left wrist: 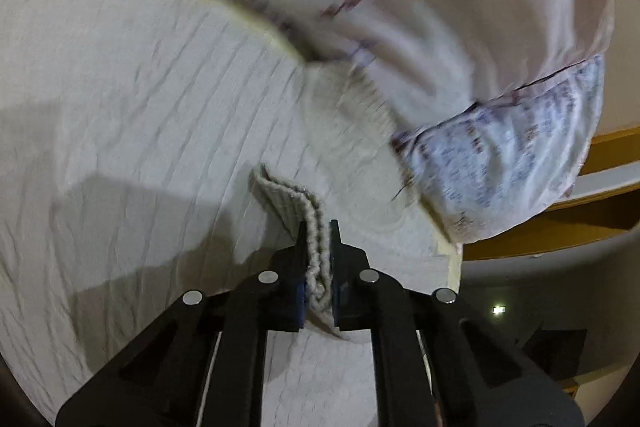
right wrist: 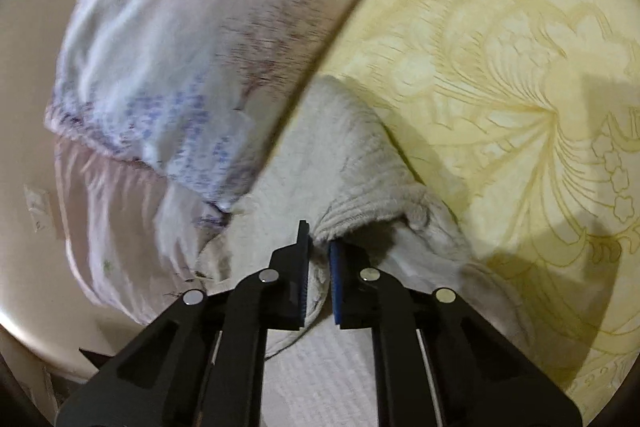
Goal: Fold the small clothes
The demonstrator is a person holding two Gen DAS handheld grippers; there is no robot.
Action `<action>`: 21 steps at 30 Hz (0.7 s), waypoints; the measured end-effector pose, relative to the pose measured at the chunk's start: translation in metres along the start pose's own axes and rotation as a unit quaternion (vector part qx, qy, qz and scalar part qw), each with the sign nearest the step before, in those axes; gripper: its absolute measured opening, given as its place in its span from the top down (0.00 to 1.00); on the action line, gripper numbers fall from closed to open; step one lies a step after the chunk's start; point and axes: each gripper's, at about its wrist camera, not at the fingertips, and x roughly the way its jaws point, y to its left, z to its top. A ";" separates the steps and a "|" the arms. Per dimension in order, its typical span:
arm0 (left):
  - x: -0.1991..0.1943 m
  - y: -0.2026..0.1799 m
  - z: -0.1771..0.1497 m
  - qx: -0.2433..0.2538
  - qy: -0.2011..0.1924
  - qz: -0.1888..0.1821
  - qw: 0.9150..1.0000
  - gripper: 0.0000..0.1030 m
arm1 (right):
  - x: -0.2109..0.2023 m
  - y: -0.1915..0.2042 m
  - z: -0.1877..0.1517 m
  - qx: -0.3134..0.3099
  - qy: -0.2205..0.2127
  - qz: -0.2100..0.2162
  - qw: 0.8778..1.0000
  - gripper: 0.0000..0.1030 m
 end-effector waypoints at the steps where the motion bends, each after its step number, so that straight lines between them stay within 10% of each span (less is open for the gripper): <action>1: -0.003 -0.002 0.003 0.013 -0.009 0.001 1.000 0.92 | -0.003 0.006 -0.002 -0.015 -0.004 0.004 1.000 0.92; 12: 0.004 0.014 0.004 0.089 -0.012 0.105 0.990 0.92 | 0.024 0.017 -0.029 -0.141 0.021 -0.164 0.976 0.91; 17: -0.002 0.015 0.004 0.089 -0.006 0.085 0.992 0.92 | 0.017 0.043 -0.046 -0.207 -0.002 -0.224 0.952 0.65; 19: -0.016 0.016 0.002 0.087 -0.011 0.075 0.993 0.84 | 0.007 0.055 -0.055 -0.226 -0.026 -0.239 0.944 0.59; 21: -0.041 0.022 0.002 0.084 -0.031 0.066 0.994 0.41 | -0.001 0.063 -0.062 -0.243 -0.050 -0.251 0.936 0.55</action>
